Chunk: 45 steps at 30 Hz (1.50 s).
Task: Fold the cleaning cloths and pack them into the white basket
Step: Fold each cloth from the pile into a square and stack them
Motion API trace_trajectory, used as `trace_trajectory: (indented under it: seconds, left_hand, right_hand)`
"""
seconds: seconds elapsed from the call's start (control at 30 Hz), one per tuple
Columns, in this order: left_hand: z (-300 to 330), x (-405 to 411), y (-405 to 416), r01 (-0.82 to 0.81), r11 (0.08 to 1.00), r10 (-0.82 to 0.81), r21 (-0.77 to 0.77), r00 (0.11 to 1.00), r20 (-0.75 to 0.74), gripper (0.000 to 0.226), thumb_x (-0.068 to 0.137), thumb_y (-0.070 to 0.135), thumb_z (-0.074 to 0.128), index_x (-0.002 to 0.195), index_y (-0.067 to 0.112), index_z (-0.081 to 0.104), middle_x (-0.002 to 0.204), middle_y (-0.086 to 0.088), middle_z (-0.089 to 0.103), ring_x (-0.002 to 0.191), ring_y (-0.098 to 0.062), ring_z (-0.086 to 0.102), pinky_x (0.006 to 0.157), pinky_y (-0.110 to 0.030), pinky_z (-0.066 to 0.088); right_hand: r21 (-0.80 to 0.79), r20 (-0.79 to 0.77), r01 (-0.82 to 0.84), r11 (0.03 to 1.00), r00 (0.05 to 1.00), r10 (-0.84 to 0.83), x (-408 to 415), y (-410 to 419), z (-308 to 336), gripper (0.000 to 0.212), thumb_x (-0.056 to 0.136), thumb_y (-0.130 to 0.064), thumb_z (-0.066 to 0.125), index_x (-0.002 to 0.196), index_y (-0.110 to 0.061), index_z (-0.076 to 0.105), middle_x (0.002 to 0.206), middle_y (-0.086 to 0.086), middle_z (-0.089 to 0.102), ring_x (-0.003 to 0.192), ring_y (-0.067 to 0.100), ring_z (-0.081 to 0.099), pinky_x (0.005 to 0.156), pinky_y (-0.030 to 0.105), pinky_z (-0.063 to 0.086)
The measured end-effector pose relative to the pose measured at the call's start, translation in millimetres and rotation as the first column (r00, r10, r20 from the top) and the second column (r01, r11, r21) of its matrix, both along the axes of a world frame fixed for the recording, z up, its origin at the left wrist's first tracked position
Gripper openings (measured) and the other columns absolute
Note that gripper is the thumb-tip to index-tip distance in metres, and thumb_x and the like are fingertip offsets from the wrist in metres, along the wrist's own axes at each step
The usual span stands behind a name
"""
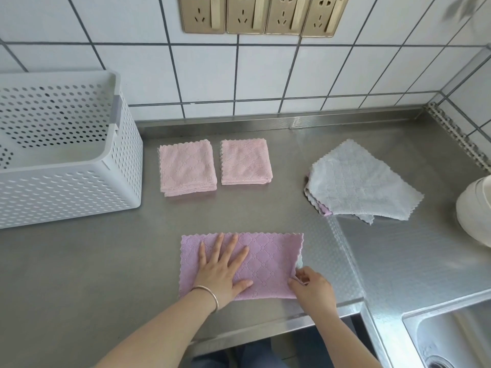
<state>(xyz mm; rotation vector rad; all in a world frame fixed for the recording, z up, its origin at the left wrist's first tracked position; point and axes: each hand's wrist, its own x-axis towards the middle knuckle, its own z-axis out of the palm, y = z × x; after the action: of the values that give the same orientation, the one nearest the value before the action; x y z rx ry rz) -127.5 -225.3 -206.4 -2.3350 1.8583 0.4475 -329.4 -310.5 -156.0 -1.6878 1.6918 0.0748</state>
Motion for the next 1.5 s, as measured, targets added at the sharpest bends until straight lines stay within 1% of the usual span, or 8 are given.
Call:
trace_trajectory:
  seconds: [0.3,0.47,0.53,0.63,0.73,0.97,1.17,1.5]
  left_hand:
    - [9,3,-2,0.02,0.993,-0.015,0.12,0.999,-0.036,0.069,0.083,0.07,0.006,0.139,0.034,0.027,0.144,-0.001,0.044,0.133,-0.031,0.028,0.098,-0.063,0.019]
    - [32,-3,-11,0.005,0.996,0.008,0.087,0.989,-0.149,0.081,0.071,0.073,0.008,0.144,0.04,0.008,0.157,0.009,-0.007,0.143,-0.025,-0.017,0.112,-0.055,-0.013]
    - [48,-11,-18,-0.101,0.995,0.096,0.001,0.949,-0.3,0.07,0.081,0.065,0.024,0.144,0.034,0.021,0.156,0.011,0.007,0.145,-0.022,-0.006,0.116,-0.043,-0.008]
    - [83,-23,-26,-0.399,0.89,0.144,-0.221,0.706,-0.693,0.038,0.09,0.031,0.053,0.128,0.029,0.051,0.132,0.013,0.05,0.127,-0.005,0.041,0.105,-0.016,0.025]
    - [104,-28,-30,-0.544,0.835,0.239,-0.081,0.492,-0.837,0.02,0.087,0.02,0.057,0.1,0.032,0.067,0.102,0.014,0.067,0.098,0.001,0.058,0.088,-0.012,0.039]
    - [95,0,-20,-0.769,0.604,0.544,0.21,0.206,-0.813,0.042,0.082,0.032,0.064,0.046,0.02,0.047,0.028,0.012,0.041,0.045,-0.008,0.04,0.045,-0.015,0.029]
    - [90,4,0,-0.709,0.271,0.587,0.651,-0.414,-0.695,0.028,0.075,0.026,0.074,0.056,0.013,0.058,0.06,-0.006,0.049,0.06,-0.021,0.047,0.065,-0.032,0.044]
    - [90,14,6,-0.53,0.188,0.589,0.827,-0.612,-0.527,0.046,0.069,0.041,0.076,0.094,0.006,0.06,0.085,-0.008,0.061,0.082,-0.024,0.058,0.071,-0.041,0.048]
  right_hand:
    - [0.051,0.126,0.025,0.998,0.992,-0.031,-2,-7,1,0.009,0.086,-0.022,0.054,0.085,-0.017,0.061,0.089,0.004,0.06,0.075,0.015,0.053,0.057,0.019,0.037]
    - [-0.054,0.196,0.172,0.984,0.968,-0.158,1,-5,9,0.014,0.087,-0.015,0.056,0.073,-0.017,0.056,0.071,0.0,0.058,0.063,0.013,0.051,0.054,0.018,0.038]
    - [-0.257,0.229,0.097,0.961,0.973,-0.037,9,-1,16,0.024,0.084,-0.008,0.06,0.066,-0.021,0.053,0.065,-0.004,0.055,0.058,0.008,0.049,0.051,0.014,0.035]
    - [-0.522,0.201,-0.076,0.85,0.957,0.209,31,10,22,0.026,0.071,0.005,0.068,0.059,-0.015,0.056,0.058,-0.005,0.052,0.046,0.01,0.046,0.042,0.017,0.036]
    - [-0.658,0.101,-0.218,0.721,0.923,0.371,56,23,27,0.012,0.064,-0.002,0.061,0.061,-0.012,0.058,0.056,0.0,0.054,0.037,0.017,0.047,0.033,0.02,0.03]
    - [-0.799,-0.029,-0.374,0.47,0.805,0.592,92,55,20,0.007,0.064,-0.011,0.047,0.066,-0.017,0.05,0.057,-0.001,0.049,0.046,0.016,0.046,0.039,0.02,0.025]
    - [-0.81,-0.056,-0.416,0.413,0.756,0.652,102,72,10,0.019,0.061,-0.01,0.044,0.077,-0.018,0.037,0.059,-0.002,0.05,0.058,0.013,0.04,0.043,0.018,0.031]
    - [-0.841,-0.075,-0.451,0.3,0.645,0.76,104,76,2,0.022,0.061,-0.002,0.045,0.072,-0.018,0.033,0.063,0.001,0.048,0.063,0.014,0.03,0.055,0.024,0.026]
